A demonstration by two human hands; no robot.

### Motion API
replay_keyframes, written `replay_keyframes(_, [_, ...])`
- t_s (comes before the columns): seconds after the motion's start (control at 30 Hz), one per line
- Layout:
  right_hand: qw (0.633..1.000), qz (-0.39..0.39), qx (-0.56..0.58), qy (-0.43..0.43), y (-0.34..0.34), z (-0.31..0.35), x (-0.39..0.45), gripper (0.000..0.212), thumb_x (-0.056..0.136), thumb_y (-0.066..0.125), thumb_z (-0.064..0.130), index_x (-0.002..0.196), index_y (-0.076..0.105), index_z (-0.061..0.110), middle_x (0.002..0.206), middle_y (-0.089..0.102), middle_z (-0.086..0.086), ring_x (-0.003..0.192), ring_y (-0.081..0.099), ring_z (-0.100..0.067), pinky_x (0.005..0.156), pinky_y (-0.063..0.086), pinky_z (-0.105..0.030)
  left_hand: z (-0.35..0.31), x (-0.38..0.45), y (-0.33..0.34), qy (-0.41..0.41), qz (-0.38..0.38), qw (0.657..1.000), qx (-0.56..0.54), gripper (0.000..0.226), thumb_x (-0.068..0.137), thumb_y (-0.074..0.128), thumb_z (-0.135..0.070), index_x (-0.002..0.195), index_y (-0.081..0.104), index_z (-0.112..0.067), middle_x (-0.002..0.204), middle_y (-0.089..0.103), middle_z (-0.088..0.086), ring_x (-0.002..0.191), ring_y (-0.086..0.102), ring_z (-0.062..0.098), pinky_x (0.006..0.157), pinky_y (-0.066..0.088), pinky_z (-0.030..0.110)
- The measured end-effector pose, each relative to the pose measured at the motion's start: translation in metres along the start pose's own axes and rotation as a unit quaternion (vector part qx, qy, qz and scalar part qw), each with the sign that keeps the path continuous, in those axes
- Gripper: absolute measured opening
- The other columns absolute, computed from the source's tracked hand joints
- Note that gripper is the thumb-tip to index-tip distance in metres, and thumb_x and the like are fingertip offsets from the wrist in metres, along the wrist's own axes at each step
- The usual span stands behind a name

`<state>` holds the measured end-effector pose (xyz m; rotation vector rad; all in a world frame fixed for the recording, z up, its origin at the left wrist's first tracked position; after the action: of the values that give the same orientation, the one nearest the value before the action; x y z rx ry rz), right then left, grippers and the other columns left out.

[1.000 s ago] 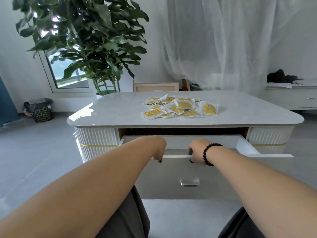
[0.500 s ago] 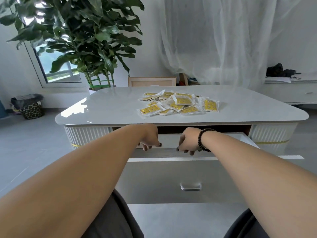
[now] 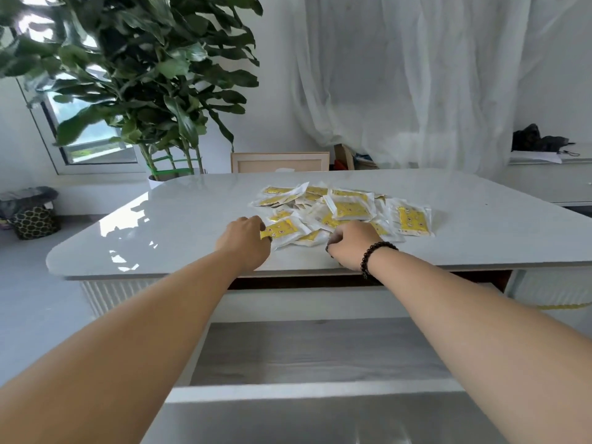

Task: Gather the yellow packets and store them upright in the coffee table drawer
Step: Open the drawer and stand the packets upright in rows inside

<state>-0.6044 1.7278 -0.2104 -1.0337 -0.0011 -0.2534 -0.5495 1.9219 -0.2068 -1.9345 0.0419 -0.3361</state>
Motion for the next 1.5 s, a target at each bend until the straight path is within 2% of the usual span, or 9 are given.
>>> replay_keyframes(0.2, [0.996, -0.039, 0.082, 0.006, 0.016, -0.026, 0.044, 0.018, 0.084, 0.054, 0.013, 0.087, 0.071, 0.019, 0.094, 0.068, 0.003, 0.087, 0.060, -0.014, 0.071, 0.046, -0.022, 0.008, 0.052, 0.029, -0.038, -0.039, 0.992, -0.113, 0.053, 0.097, 0.044, -0.038, 0.144, 0.034, -0.016, 0.152, 0.030, 0.005, 0.144, 0.016, 0.023, 0.112, 0.027, 0.042])
replay_keyframes(0.4, [0.997, -0.072, -0.022, 0.005, 0.028, -0.026, 0.069, 0.006, 0.081, 0.055, 0.030, 0.083, 0.061, 0.030, 0.085, 0.064, 0.012, 0.086, 0.060, -0.014, 0.067, 0.046, -0.025, 0.004, 0.073, 0.057, 0.007, 0.006, 1.000, -0.011, 0.070, 0.084, 0.051, -0.061, 0.142, 0.038, -0.025, 0.146, 0.042, -0.002, 0.136, 0.036, 0.020, 0.110, 0.029, 0.038])
replay_keyframes(0.6, [0.996, -0.073, -0.043, -0.027, 0.030, -0.022, 0.064, 0.010, 0.087, 0.051, 0.034, 0.091, 0.059, 0.030, 0.089, 0.064, 0.010, 0.086, 0.060, -0.016, 0.069, 0.049, -0.027, 0.005, 0.060, 0.041, 0.024, -0.063, 0.972, -0.226, 0.065, 0.067, 0.081, -0.037, 0.124, 0.052, -0.027, 0.119, 0.057, -0.008, 0.107, 0.057, 0.015, 0.084, 0.046, 0.025])
replay_keyframes(0.8, [0.986, -0.031, 0.165, -0.002, 0.034, -0.025, 0.058, 0.039, 0.086, 0.051, 0.054, 0.085, 0.066, 0.018, 0.082, 0.070, -0.002, 0.066, 0.059, -0.014, 0.062, 0.045, -0.027, 0.012, 0.044, 0.039, -0.081, -0.075, 0.873, -0.474, 0.028, 0.077, 0.078, -0.030, 0.099, 0.063, -0.021, 0.086, 0.068, -0.005, 0.078, 0.066, 0.014, 0.077, 0.056, 0.032])
replay_keyframes(0.9, [0.955, -0.029, 0.296, 0.008, 0.027, -0.028, 0.055, 0.037, 0.090, 0.059, 0.035, 0.096, 0.068, 0.000, 0.078, 0.068, -0.015, 0.052, 0.056, -0.006, 0.055, 0.044, -0.019, 0.004, 0.043, 0.052, -0.110, -0.059, 0.841, -0.526, 0.019, 0.085, 0.069, -0.033, 0.095, 0.059, -0.021, 0.092, 0.071, 0.004, 0.086, 0.069, 0.024, 0.085, 0.057, 0.043])
replay_keyframes(1.0, [0.935, -0.085, 0.344, 0.035, 0.019, -0.042, 0.059, 0.038, 0.092, 0.056, 0.024, 0.095, 0.061, -0.014, 0.083, 0.063, -0.029, 0.066, 0.054, -0.028, 0.065, 0.045, -0.031, 0.010, 0.045, 0.058, -0.165, -0.076, 0.783, -0.594, 0.022, 0.089, 0.062, -0.030, 0.103, 0.056, -0.014, 0.104, 0.069, 0.012, 0.094, 0.068, 0.031, 0.081, 0.058, 0.046])
replay_keyframes(1.13, [0.907, -0.172, 0.370, 0.105, 0.009, -0.059, 0.056, 0.020, 0.096, 0.043, 0.019, 0.079, 0.049, 0.009, 0.071, 0.047, -0.006, 0.065, 0.045, -0.021, 0.061, 0.035, -0.027, 0.018, 0.048, 0.059, -0.187, -0.100, 0.713, -0.669, 0.030, 0.089, 0.054, -0.002, 0.119, 0.050, -0.004, 0.109, 0.063, 0.015, 0.091, 0.066, 0.028, 0.066, 0.056, 0.034])
replay_keyframes(1.3, [0.873, -0.212, 0.425, 0.108, 0.007, -0.063, 0.053, 0.018, 0.096, 0.039, 0.023, 0.080, 0.047, 0.021, 0.084, 0.059, -0.010, 0.077, 0.063, -0.032, 0.065, 0.054, -0.039, 0.003, 0.044, 0.059, -0.129, -0.041, 0.805, -0.578, 0.036, 0.084, 0.068, -0.005, 0.113, 0.049, -0.014, 0.101, 0.068, 0.008, 0.090, 0.069, 0.027, 0.083, 0.057, 0.044])
replay_keyframes(1.5, [0.968, -0.146, 0.204, -0.008, 0.020, -0.027, 0.050, 0.036, 0.099, 0.038, 0.026, 0.065, 0.026, 0.026, 0.061, 0.035, 0.004, 0.050, 0.033, -0.010, 0.046, 0.024, -0.023, -0.024, 0.033, 0.055, -0.035, 0.001, 0.857, -0.514, 0.035, 0.087, 0.069, -0.022, 0.116, 0.049, -0.020, 0.100, 0.071, 0.004, 0.086, 0.071, 0.020, 0.080, 0.058, 0.040])
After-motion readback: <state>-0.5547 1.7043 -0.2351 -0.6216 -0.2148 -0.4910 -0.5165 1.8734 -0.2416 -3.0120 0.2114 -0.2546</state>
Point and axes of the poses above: each hand's wrist, its own x-axis towards the middle knuckle, its own y-axis out of the palm, z = x × y, the point moved 7 cm from there along x, towards the middle knuckle
